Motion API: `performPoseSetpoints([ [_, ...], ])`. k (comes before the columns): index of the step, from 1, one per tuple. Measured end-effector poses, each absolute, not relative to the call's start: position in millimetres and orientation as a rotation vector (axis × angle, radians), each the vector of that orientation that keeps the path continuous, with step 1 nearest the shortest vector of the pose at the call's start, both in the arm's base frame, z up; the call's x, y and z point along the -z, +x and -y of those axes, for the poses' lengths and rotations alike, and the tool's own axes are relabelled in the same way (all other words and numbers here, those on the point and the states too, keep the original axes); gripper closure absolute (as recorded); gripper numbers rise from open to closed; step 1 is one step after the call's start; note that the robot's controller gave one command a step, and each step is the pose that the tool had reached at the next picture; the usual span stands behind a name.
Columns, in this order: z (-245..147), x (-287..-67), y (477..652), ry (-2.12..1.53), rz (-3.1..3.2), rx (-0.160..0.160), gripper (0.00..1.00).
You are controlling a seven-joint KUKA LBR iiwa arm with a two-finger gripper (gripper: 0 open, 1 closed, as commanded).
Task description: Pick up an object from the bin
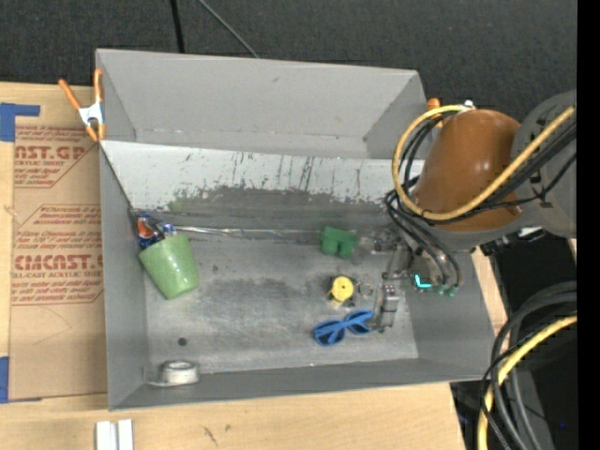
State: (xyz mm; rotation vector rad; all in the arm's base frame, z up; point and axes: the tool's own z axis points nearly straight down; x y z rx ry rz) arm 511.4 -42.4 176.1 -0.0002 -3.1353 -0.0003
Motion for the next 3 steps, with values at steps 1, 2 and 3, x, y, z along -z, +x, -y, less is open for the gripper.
performPoseSetpoints([
  [1, 59.6, -82.0, 480.8, 0.213, 3.132, 0.001, 0.00],
  [2, 59.1, -84.8, 482.0, 0.214, 3.134, 0.000, 1.00],
  [3, 71.8, -203.7, 524.3, 0.235, 3.144, -0.004, 1.00],
])
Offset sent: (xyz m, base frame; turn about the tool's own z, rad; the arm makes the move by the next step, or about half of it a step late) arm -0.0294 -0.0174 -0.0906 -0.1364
